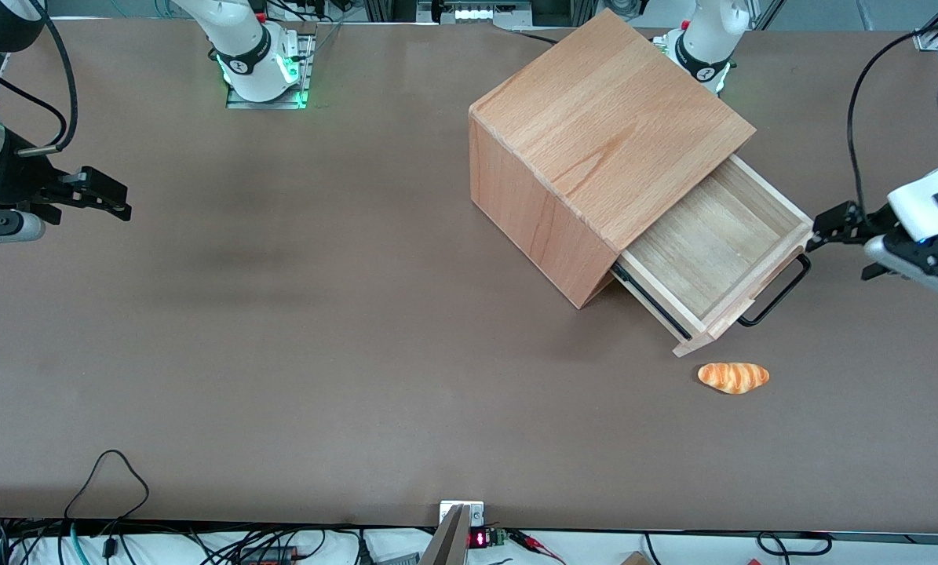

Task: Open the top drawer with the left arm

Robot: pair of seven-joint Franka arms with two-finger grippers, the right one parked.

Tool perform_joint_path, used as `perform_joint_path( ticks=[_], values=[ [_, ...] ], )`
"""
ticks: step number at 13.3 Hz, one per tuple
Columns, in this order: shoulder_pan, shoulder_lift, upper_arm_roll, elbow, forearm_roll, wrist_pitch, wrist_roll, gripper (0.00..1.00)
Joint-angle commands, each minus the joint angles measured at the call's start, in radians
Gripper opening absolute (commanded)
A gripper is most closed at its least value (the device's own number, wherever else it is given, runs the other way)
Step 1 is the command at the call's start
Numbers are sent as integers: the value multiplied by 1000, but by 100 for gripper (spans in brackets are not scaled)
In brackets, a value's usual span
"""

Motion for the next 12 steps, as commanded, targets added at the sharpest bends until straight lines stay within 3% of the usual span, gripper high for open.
perform_joint_path(
  ticks=[1, 4, 8, 12],
  values=[
    [-7, -68, 5, 21, 74, -68, -102, 100],
    [-16, -137, 8, 25, 76, -134, -222, 100],
    [-32, -191, -1, 53, 157, -220, -382, 100],
    [-32, -192, -2, 65, 159, -226, -419, 100]
  ],
)
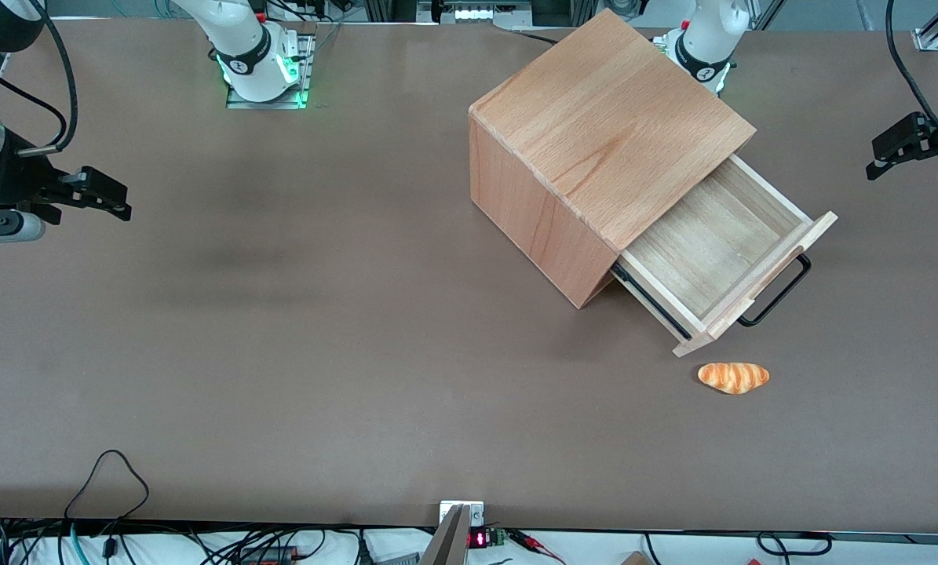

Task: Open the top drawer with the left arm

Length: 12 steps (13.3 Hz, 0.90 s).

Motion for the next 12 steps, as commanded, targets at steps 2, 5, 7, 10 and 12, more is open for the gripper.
perform_joint_path(
  ticks=[2, 5, 7, 10, 12],
  values=[
    [-8, 3, 3, 19, 25, -16, -25, 100],
    [-9, 3, 3, 19, 28, -16, -24, 100],
    [-9, 3, 3, 18, 28, -16, -24, 100],
    [-8, 3, 3, 19, 28, -16, -24, 100],
    [-8, 3, 2, 19, 30, -16, -24, 100]
  ],
)
